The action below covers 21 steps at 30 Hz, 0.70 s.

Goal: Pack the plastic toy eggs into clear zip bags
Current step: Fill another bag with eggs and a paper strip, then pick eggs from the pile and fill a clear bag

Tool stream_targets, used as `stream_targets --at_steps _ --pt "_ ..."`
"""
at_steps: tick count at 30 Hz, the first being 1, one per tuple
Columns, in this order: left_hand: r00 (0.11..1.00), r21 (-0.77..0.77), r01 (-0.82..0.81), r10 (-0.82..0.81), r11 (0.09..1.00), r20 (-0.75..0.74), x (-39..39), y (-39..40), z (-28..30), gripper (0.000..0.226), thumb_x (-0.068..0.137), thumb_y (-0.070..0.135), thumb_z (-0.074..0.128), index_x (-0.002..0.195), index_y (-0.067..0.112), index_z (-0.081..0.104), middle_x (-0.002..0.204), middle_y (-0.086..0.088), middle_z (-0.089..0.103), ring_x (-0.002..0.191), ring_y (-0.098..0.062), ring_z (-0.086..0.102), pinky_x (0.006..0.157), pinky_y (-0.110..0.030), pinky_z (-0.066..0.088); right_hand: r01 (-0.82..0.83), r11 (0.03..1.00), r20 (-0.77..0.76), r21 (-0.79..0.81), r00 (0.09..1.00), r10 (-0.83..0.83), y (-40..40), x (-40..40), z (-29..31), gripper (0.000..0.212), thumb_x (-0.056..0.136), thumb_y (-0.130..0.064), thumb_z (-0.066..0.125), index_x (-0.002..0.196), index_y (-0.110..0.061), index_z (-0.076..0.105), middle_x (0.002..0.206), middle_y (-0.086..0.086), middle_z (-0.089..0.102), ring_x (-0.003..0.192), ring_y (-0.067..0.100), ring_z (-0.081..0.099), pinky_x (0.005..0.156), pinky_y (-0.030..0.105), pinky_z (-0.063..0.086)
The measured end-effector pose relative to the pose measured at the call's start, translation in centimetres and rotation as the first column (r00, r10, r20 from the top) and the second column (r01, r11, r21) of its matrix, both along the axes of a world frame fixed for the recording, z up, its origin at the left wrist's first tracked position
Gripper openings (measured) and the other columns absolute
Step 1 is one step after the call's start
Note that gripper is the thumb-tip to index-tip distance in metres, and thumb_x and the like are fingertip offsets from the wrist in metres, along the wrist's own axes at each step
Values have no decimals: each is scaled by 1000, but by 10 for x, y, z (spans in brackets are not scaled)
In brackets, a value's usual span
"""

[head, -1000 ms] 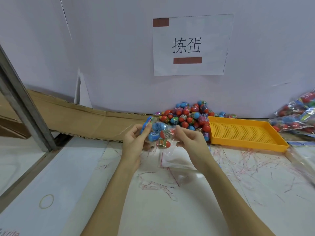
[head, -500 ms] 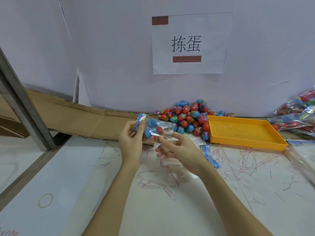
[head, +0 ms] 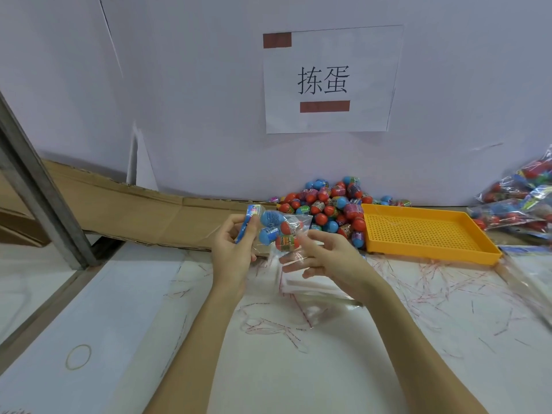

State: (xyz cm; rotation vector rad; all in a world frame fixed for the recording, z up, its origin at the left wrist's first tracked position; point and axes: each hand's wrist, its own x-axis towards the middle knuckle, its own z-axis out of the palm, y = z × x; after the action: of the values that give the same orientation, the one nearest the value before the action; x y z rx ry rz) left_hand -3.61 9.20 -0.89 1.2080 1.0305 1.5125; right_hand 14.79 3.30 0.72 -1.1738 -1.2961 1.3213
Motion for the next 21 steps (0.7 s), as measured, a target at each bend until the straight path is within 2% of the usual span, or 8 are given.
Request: stream_targets --at_steps 4,7,10,13,15,18,20,21 --pt "996 -25 68 -67 997 50 -1 1 0 27 87 55 73 92 29 74 76 6 65 51 -4 44 43 -18 39 -21 999 -8 -44 1000 20 -3 0 1 50 90 -57 67 112 -13 70 101 10 79 91 28 77 63 21 57" --pt "961 -90 138 -111 986 252 -2 3 3 43 99 58 55 97 20 74 76 1 68 53 -8 57 43 -20 44 1 1000 -27 -30 1000 -1 -5 6 3 46 91 -48 69 106 -5 72 100 15 77 85 25 76 58 19 54" --pt "926 -58 198 -167 978 339 -4 6 4 55 108 55 35 108 13 71 75 -1 68 59 -13 63 49 -24 51 224 973 -394 53 900 -186 -3 17 10 45 87 -40 71 113 -4 71 104 15 74 78 16 69 58 18 50" --pt "988 12 153 -153 988 16 1 3 0 45 105 53 44 104 18 72 79 9 71 69 -6 65 60 -23 54 333 937 -806 104 580 -117 -4 31 16 61 88 -49 61 144 -31 49 134 5 67 101 13 71 60 14 51" --pt "932 146 209 -152 967 -329 4 1 -8 29 101 51 55 103 29 74 97 17 71 88 0 64 75 -22 51 330 939 -843 98 529 -98 -6 34 18 62 93 -54 53 151 -41 35 140 3 64 103 12 72 62 13 54" --pt "613 231 436 -100 870 -784 6 0 -21 38 89 68 59 113 44 75 130 21 54 129 -1 40 107 -25 31 378 926 -815 9 539 -212 -3 32 14 45 103 -39 53 148 -33 47 127 2 71 79 9 73 54 15 54" --pt "404 176 547 -73 819 -912 9 -2 -30 44 87 76 57 118 49 73 151 24 41 144 0 21 113 -30 13 373 927 -805 -36 539 -248 -2 31 11 40 101 -35 57 139 -22 59 108 1 76 65 7 64 51 14 51" --pt "353 166 566 -55 807 -934 11 -3 -33 41 88 75 58 118 51 73 157 24 36 147 -1 17 114 -32 9 358 932 -789 -54 557 -260 -2 30 10 38 100 -35 59 133 -17 63 98 0 75 62 6 61 50 13 50"
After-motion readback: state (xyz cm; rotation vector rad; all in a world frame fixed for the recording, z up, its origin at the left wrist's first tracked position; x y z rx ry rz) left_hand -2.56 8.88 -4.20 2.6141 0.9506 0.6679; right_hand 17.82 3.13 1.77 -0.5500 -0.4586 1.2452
